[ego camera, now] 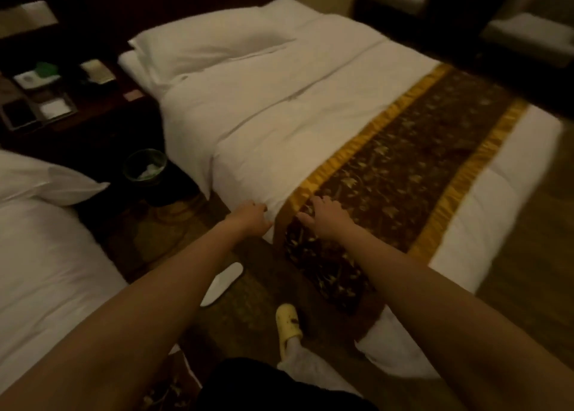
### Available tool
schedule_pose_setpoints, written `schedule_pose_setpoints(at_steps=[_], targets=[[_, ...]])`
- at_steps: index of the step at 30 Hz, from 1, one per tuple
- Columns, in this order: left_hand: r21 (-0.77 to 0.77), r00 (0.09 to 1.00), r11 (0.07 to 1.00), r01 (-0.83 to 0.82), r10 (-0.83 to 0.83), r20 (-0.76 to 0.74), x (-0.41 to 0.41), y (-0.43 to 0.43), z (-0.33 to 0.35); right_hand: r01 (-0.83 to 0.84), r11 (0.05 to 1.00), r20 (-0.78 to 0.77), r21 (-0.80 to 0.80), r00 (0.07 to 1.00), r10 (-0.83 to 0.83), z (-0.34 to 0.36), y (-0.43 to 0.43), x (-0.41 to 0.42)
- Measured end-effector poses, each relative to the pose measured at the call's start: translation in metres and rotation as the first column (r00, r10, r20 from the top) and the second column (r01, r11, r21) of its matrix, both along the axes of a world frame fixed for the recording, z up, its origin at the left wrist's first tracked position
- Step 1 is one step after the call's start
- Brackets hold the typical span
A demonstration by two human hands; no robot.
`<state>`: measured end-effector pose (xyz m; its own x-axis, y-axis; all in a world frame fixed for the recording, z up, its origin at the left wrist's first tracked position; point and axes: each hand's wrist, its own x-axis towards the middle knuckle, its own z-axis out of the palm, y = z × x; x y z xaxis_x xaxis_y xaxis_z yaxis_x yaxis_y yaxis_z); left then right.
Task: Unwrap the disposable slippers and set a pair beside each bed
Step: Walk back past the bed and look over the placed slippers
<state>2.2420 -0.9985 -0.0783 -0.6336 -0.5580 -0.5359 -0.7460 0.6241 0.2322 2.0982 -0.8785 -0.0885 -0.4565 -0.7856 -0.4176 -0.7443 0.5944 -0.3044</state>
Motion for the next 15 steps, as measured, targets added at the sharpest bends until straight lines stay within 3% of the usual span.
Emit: schedule_pose_setpoints(at_steps=[6,10,15], targets=[[0.046,0.947,0.949,0.312,-0.314,0.066,-0.063,0.108,-0.007,0.301,0.954,0.039,-0.012,0.953,-0.3,-0.007,0.141,-0.025],[0.115,0.871,0.871,0.478,-0.487,0.068,-0.102,0.185,-0.014,0.522,0.853,0.104,-0.023,0.85,-0.517,-0.017,0.236,-0.034],[0.167,0.788,0.787,0.594,-0.611,0.074,-0.146,0.291,-0.029,0.677,0.736,0.119,0.016,0.729,-0.674,-0.038,0.357,-0.044]])
